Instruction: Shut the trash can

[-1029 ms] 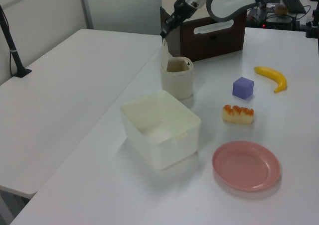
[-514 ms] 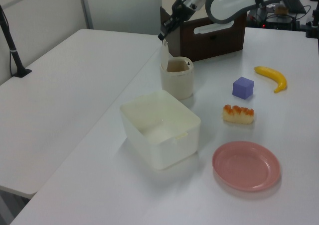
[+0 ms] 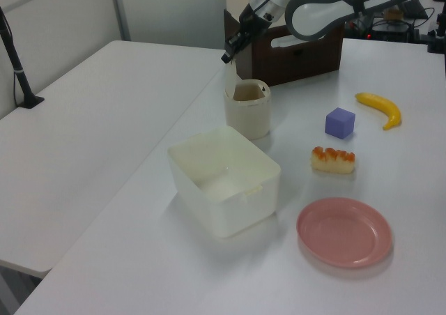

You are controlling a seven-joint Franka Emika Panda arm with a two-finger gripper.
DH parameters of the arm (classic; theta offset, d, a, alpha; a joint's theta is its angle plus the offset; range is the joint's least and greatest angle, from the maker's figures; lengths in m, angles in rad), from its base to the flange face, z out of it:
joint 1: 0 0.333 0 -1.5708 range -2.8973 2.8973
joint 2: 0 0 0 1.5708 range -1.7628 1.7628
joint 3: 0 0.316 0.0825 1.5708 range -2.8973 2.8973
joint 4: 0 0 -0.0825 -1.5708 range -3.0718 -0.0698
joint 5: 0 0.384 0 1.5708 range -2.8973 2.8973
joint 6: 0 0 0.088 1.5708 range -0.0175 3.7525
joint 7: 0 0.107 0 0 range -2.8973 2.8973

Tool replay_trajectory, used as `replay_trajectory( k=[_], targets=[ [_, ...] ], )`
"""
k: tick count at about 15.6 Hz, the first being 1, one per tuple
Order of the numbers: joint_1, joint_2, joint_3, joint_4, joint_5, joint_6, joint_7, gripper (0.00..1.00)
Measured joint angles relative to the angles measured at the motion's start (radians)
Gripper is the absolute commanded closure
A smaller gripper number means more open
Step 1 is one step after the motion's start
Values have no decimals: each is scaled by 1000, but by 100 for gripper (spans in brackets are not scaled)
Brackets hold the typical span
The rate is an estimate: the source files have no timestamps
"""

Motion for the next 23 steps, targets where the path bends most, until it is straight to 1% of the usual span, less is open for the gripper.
replay_trajectory(
  k=[4, 8, 11, 15, 18, 23],
  targets=[
    [-17, 0, -7, -10, -9, 0, -14, 100],
    [-43, -1, -8, -61, -11, 0, -72, 100],
    [-57, -7, -8, -83, -12, 0, -114, 100],
    [-58, -29, -8, -126, -16, 0, -156, 100],
    [-58, -49, -8, -166, -54, 0, -173, 100],
    [-51, -54, -8, -222, -121, 0, -175, 100]
  ],
)
